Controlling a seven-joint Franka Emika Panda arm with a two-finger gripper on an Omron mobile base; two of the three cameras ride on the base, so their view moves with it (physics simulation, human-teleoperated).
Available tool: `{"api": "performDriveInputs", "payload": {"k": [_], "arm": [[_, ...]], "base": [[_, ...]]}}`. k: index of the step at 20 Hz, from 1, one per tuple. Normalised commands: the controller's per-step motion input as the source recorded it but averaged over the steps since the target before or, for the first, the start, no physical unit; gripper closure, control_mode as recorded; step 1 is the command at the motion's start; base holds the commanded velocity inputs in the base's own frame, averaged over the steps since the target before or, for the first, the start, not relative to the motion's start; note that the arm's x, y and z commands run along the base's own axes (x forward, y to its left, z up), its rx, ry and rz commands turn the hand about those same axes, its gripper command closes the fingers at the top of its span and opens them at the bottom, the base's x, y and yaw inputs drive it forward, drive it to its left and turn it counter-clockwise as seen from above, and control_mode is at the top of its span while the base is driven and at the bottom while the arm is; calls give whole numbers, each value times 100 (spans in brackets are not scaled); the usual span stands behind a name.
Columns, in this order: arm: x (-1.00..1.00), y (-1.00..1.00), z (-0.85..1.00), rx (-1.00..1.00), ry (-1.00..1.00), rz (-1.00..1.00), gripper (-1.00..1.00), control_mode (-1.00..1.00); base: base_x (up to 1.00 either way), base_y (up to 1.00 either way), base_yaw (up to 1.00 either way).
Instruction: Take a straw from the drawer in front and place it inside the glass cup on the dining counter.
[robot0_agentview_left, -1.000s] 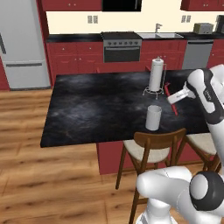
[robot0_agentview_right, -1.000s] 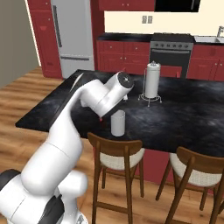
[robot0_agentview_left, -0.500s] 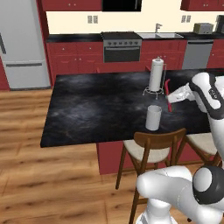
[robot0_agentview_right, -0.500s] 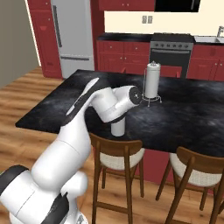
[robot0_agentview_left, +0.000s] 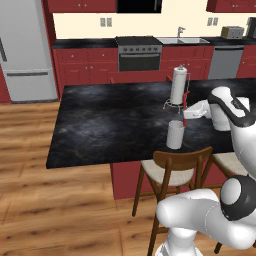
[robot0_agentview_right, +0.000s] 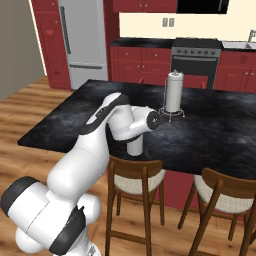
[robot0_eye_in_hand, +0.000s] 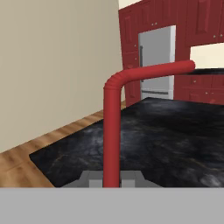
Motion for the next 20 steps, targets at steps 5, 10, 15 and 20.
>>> {"api": "performDriveInputs", "payload": {"k": [5,10,15,20], "arm": [[0,-19,-8,8,0,-1,100,-100],[16,-5,-12,2,1,-4,100,-100],[28,0,-15,0,1,-5,100,-100],[2,0,-18,0,0,-2,100,-100]], "base": [[0,0,0],[0,0,0],[0,0,0],[0,0,0]]}}
